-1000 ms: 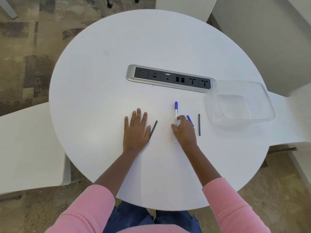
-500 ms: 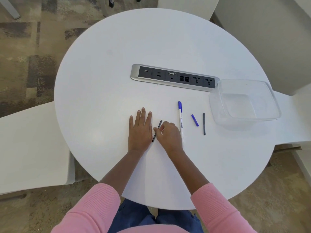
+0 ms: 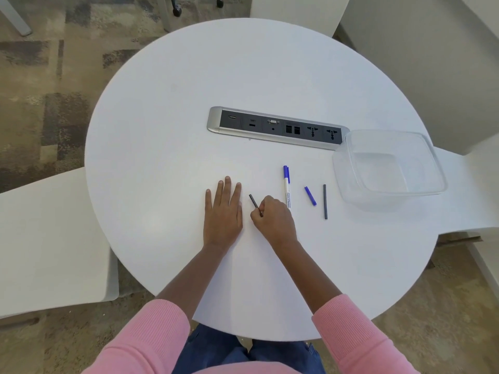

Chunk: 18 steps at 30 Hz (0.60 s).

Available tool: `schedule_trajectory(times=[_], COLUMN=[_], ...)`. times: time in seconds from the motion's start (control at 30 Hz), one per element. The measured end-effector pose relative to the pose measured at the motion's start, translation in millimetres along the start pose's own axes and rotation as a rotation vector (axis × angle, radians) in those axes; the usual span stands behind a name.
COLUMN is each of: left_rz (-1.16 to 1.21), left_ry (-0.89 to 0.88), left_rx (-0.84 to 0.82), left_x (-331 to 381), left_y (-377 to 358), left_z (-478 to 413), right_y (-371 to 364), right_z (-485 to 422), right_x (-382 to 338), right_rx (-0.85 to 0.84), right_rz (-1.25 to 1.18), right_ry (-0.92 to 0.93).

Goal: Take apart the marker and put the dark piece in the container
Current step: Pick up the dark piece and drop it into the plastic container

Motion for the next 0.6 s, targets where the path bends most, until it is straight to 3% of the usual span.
schedule_trajectory(times=[0.27,0.6], left_rz=[0.006,-0.005], left_ry=[0.009,0.017], left_rx=[0.006,-0.052], left_x=[2,35], left_y=[0,5], left_z=[1,-19], right_y=[61,158], right_z=[2,-19], right_x=[31,92], right_rx=[0.104,0.445], right_rz=[-0.132,0.014], right_ry=[0.057,0.199])
Point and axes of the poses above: each hand's wrist, its own z-axis away from the middle knuckle, its own y-axis out of the back of the hand, x = y × z, the point moved 3 cm from there along -z, towards the middle knuckle, and after that the axes turned 3 degrees about x, right-handed, at the moved point
